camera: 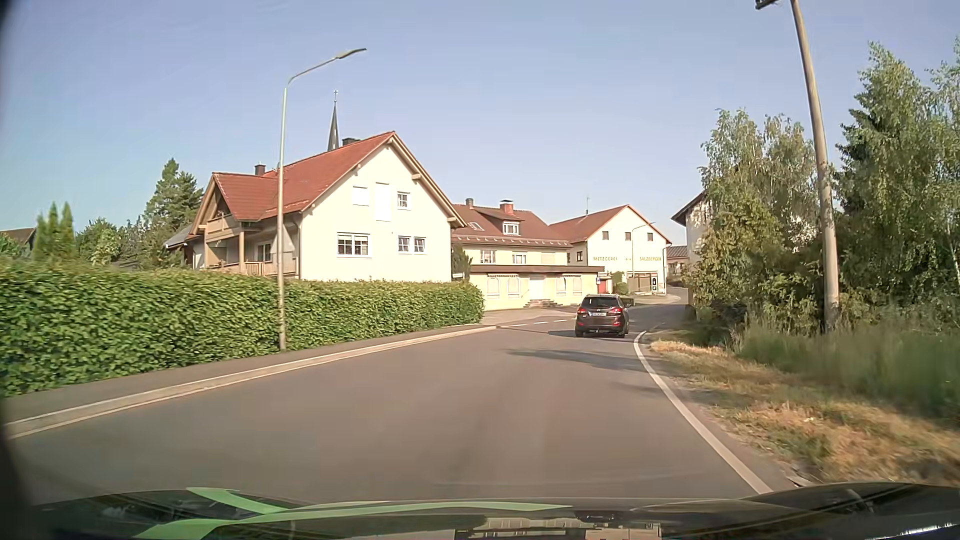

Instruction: Follow the waypoints while adhering to traffic rules and regulations

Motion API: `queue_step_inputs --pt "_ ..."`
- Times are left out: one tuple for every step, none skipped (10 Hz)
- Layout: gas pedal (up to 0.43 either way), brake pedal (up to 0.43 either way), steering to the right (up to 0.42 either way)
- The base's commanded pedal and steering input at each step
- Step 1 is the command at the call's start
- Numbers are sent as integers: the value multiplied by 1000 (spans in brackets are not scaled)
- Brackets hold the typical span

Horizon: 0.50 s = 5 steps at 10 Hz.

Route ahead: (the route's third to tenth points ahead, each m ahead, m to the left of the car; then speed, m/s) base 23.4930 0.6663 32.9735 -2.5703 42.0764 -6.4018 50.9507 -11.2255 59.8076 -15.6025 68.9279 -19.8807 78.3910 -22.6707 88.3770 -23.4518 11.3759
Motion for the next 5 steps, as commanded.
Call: queue_step_inputs --pt "0 0 49" --pt "0 0 49" --pt "0 0 49" --pt "0 0 49" --pt "0 0 49"
